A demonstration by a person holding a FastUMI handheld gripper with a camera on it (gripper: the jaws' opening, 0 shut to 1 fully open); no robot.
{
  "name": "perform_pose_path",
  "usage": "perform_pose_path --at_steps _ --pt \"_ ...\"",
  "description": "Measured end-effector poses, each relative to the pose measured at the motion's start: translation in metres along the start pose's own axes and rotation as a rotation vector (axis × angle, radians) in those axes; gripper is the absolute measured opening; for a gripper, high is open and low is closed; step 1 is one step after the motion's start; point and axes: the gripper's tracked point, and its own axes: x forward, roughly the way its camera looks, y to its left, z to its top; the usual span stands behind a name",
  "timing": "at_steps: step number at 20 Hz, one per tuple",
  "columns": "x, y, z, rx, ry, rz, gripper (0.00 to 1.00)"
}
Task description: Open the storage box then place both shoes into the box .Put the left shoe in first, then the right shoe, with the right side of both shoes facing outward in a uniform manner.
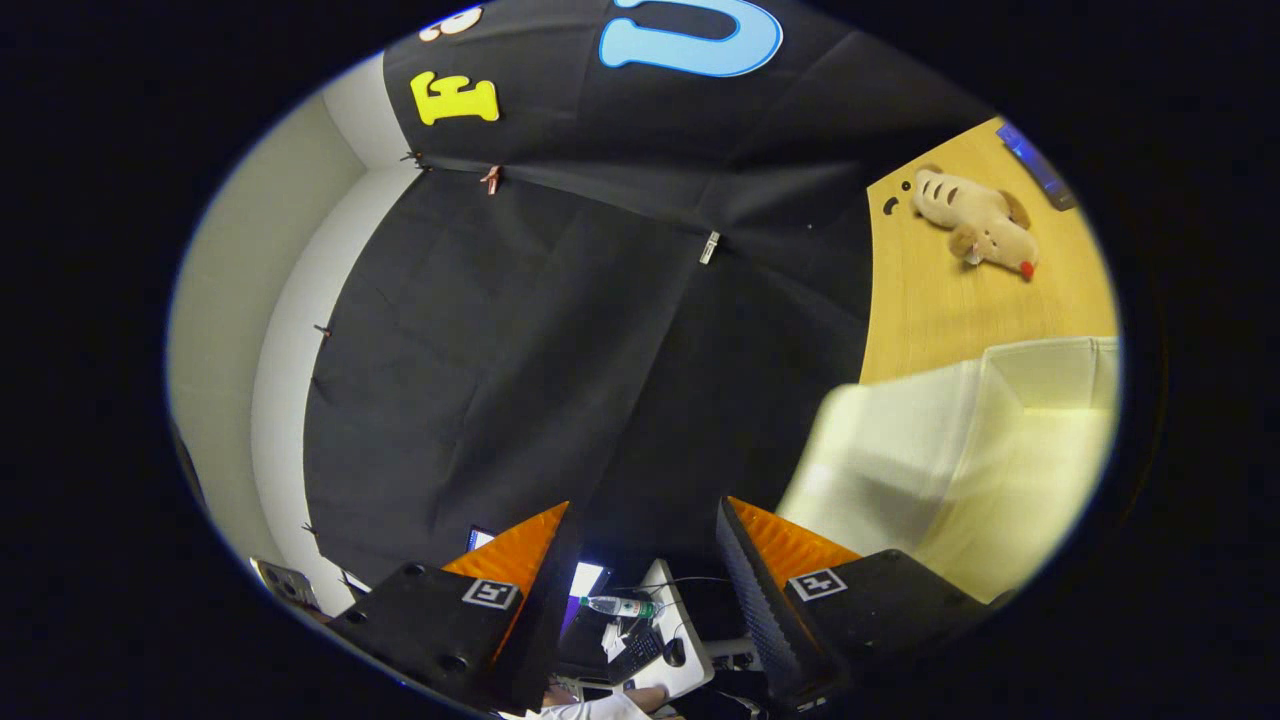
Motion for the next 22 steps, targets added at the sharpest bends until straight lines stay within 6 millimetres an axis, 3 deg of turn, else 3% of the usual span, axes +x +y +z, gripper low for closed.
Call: perform_pose_path --at_steps 8,10,12,16,20,22 --pt "-0.024 -0.016 -0.002 -0.011 0.010 -0.066 0.84" --pt "-0.038 -0.026 0.002 -0.042 -0.001 -0.110 0.97" --pt "-0.055 -0.037 0.004 -0.076 -0.011 -0.151 0.98" --pt "-0.109 -0.065 0.026 -0.186 -0.084 -0.293 0.98" --pt "-0.180 -0.103 0.052 -0.214 -0.157 -0.442 0.98" --pt "-0.227 -0.124 0.059 -0.212 -0.181 -0.526 0.98"
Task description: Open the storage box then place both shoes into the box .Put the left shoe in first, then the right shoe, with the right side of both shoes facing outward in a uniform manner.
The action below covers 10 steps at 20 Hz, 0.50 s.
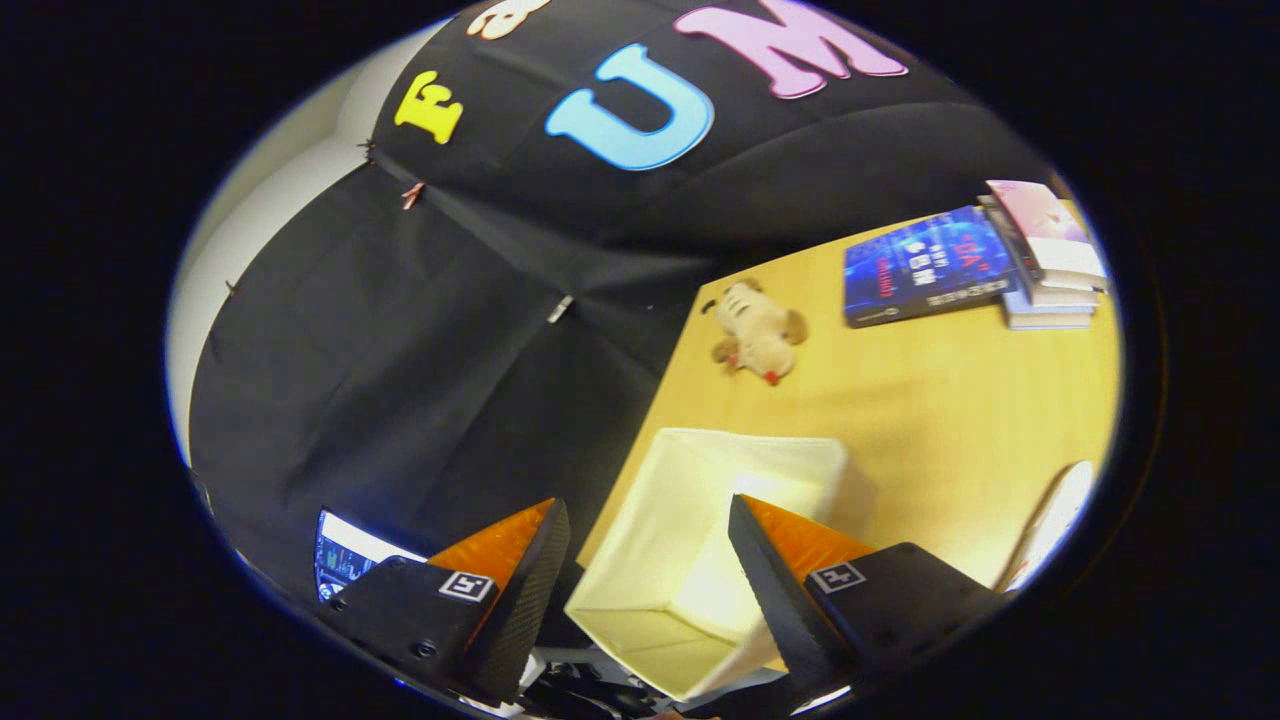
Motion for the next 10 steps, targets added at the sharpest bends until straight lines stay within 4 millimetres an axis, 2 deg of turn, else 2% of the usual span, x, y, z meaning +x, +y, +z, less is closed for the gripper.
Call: perform_pose_path --at_steps 2,5,10 --pt "-0.027 -0.048 0.002 -0.009 -0.001 -0.100 0.98" --pt "-0.066 -0.109 -0.001 -0.003 0.005 -0.235 0.98" --pt "-0.121 -0.202 -0.032 0.033 0.071 -0.440 0.98"
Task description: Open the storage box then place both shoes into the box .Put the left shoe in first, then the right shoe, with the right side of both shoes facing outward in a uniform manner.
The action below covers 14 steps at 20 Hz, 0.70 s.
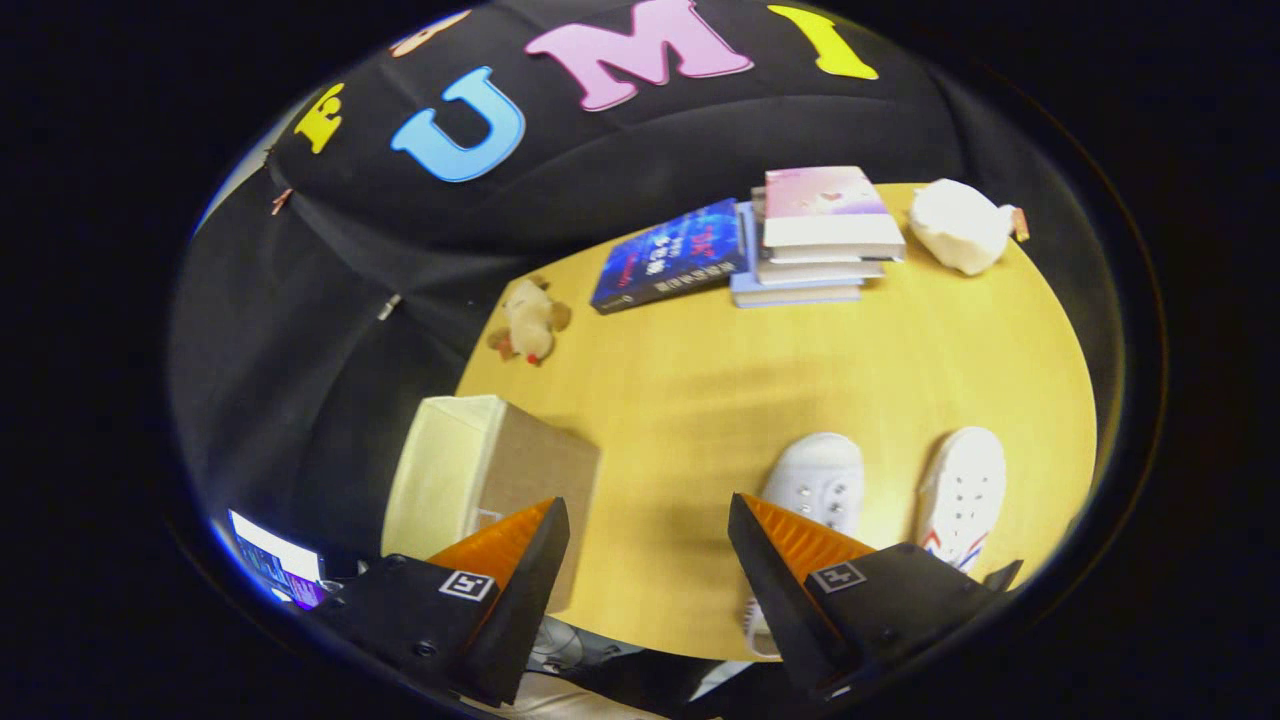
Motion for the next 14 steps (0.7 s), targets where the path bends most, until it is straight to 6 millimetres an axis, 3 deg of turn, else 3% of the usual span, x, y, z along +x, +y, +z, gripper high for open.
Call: perform_pose_path --at_steps 6,11,14 --pt "0.006 -0.087 -0.050 0.026 0.111 -0.155 0.97" --pt "0.027 -0.118 -0.071 0.008 0.190 -0.222 0.85" --pt "0.045 -0.117 -0.077 -0.013 0.221 -0.232 0.78"
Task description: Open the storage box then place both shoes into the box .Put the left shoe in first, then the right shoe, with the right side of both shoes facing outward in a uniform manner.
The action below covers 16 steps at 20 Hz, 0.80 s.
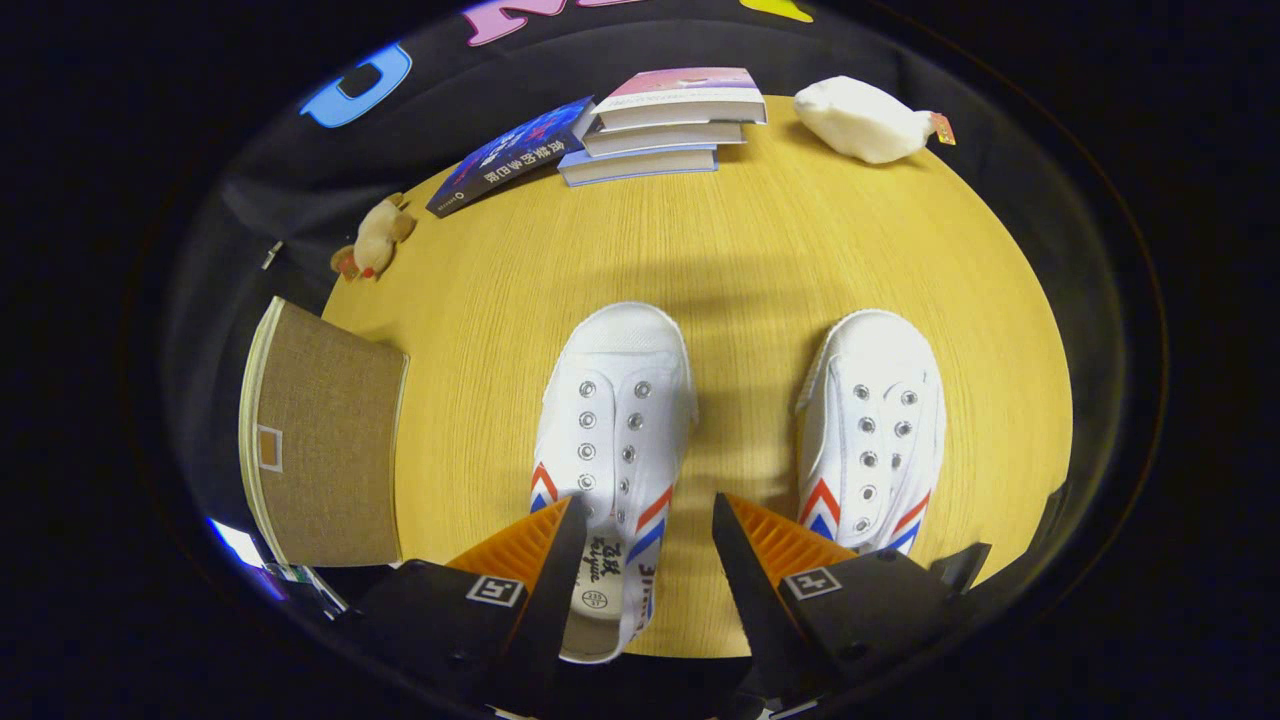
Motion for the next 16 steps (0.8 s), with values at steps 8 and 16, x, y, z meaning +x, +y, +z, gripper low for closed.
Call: perform_pose_path --at_steps 8,16 --pt "0.006 -0.001 -0.005 0.130 0.022 -0.016 0.12" --pt "-0.044 0.022 0.012 0.260 -0.057 0.010 0.08"
